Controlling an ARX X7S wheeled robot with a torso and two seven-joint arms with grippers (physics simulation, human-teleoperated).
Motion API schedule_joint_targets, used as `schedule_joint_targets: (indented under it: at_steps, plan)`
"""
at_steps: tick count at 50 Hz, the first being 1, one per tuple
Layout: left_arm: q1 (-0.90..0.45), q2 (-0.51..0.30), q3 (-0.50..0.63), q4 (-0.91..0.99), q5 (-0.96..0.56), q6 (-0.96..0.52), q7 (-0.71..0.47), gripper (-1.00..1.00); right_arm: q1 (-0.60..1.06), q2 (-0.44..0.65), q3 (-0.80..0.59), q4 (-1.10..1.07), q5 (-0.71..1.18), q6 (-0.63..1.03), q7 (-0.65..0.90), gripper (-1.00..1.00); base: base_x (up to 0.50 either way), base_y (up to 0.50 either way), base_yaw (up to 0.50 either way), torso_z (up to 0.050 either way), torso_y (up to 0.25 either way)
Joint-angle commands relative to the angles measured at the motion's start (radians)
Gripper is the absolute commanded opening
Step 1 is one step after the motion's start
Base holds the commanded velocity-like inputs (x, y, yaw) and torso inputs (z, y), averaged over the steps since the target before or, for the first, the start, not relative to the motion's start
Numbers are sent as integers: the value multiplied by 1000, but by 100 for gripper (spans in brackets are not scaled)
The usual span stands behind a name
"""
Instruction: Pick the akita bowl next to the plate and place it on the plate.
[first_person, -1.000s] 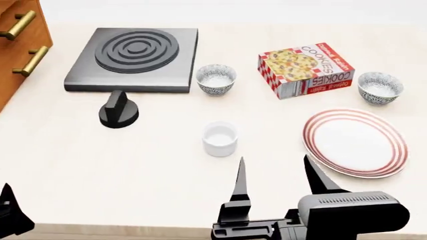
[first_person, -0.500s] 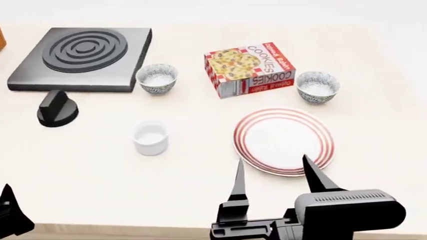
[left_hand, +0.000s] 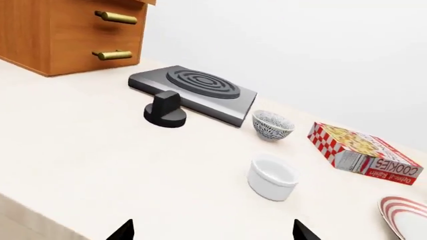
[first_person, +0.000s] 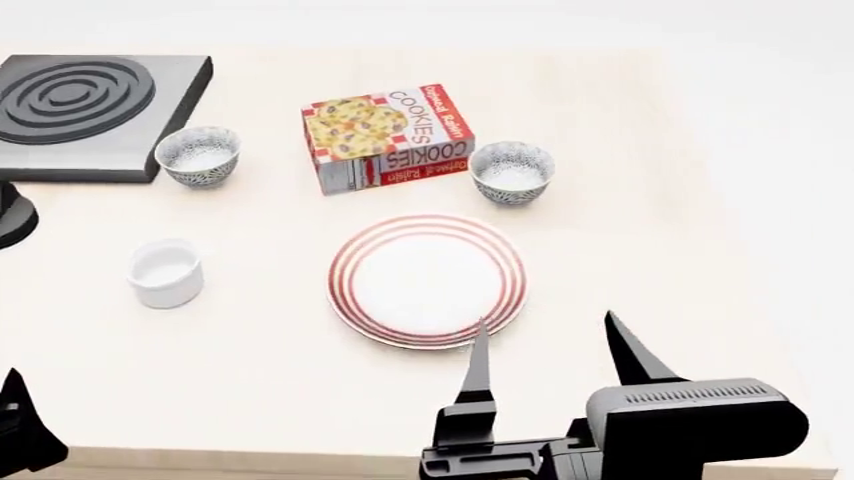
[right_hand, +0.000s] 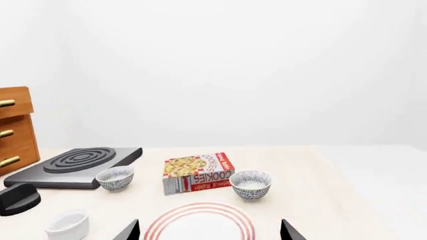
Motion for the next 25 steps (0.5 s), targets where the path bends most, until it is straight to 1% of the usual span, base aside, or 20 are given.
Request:
schedule_joint_targets:
  at_steps: [1,4,5,15,17,25]
  plan:
    - [-3,-1,6,-13,1,12,-1,100,0,8,-6,12,-1,-9,3,100,0,-449,0,0,0]
    - [-2,-2,6,-7,-1,7,-6,100,0,10,-8,16,0,-11,2,100,0,-448,0,0,0]
    - [-3,-2,6,-9,0,9,-6,100,3,9,-11,21,-28,-12,26,100,0,-449,0,0,0]
    - [-6,-4,12,-19,-1,16,-5,100,9,21,-36,39,-32,-15,14,100,3,0,0,0,0]
    - [-5,-4,13,-18,-2,17,-6,100,10,26,-43,46,-47,-18,19,100,301,0,0,0,0]
    - [-3,-8,14,-11,-9,9,-10,100,9,29,-52,50,-43,-25,14,100,499,0,0,0,0]
